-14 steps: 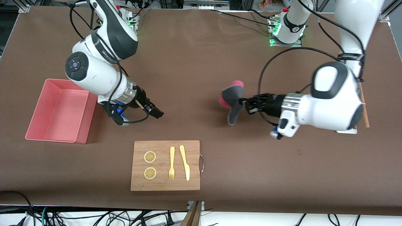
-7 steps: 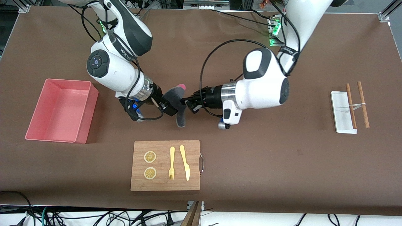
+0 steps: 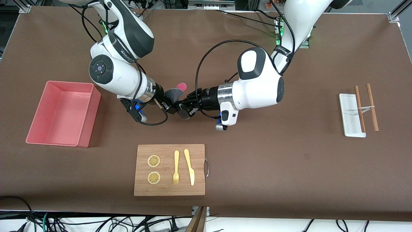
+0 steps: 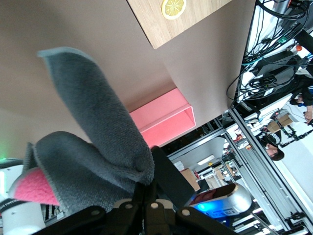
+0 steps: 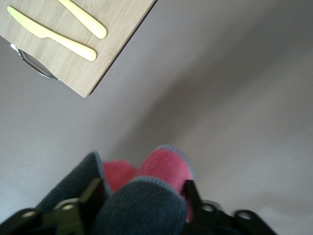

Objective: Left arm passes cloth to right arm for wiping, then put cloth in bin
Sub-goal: 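Grasp the cloth with the right gripper beside the left gripper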

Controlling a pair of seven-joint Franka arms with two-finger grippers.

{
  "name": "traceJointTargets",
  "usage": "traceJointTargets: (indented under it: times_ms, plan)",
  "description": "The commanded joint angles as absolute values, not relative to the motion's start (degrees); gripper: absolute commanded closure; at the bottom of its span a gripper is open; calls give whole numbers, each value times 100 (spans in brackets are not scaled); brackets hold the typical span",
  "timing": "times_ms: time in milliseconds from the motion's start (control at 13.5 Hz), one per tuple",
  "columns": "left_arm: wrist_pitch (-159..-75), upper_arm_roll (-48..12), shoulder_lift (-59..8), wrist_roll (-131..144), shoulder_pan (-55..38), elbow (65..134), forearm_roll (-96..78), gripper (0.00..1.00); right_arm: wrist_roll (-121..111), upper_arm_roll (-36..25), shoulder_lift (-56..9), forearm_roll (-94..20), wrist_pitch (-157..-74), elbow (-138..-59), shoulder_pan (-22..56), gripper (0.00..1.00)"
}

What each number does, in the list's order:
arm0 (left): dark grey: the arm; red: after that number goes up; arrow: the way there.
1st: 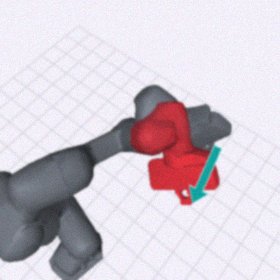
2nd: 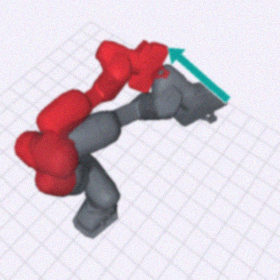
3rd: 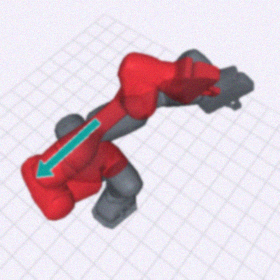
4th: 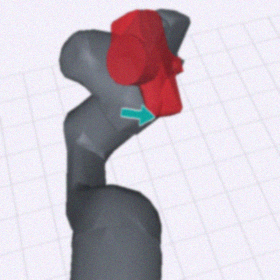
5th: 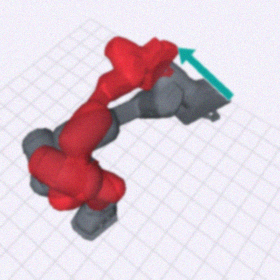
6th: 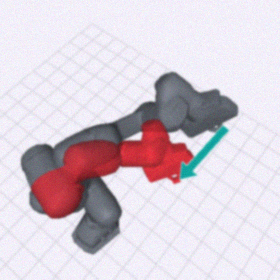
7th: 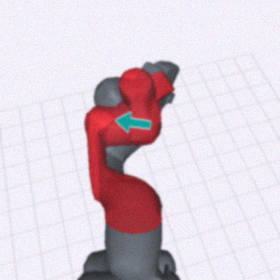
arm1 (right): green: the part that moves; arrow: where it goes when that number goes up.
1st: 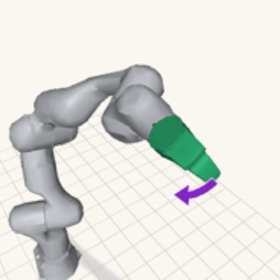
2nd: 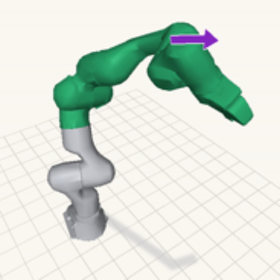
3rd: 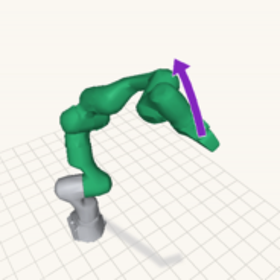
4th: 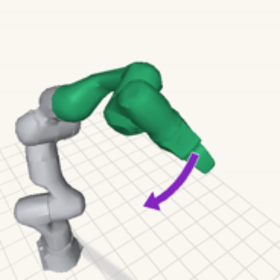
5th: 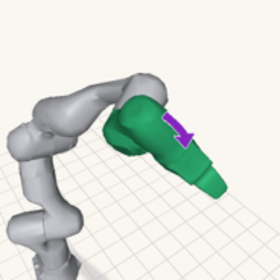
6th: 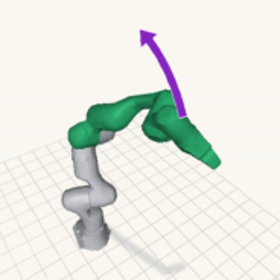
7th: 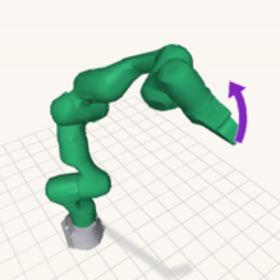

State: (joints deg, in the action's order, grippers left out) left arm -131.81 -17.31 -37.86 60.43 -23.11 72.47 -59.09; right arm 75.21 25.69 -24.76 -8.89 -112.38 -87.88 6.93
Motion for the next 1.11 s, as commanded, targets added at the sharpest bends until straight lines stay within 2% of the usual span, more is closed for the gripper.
traceJointTargets:
  times_ms: [0,74,148,1034]
  plan:
    - [-13324,-1661,-3902,6108,-2443,7005,-6082,100,7418,2602,-2408,-984,-11101,-8807,668,92]
    - [-13324,-1661,-3902,6108,-2435,7005,-6082,100,7427,2602,-2408,-984,-11101,-8807,668,99]
    - [-13324,-1661,-3902,6108,-2435,7005,-6082,100,7418,2602,-2408,-984,-11101,-8798,668,100]
    - [-13315,-1661,-3902,6108,-2426,7005,-6091,100,6725,2505,-2408,-984,-10855,-8780,536,100]
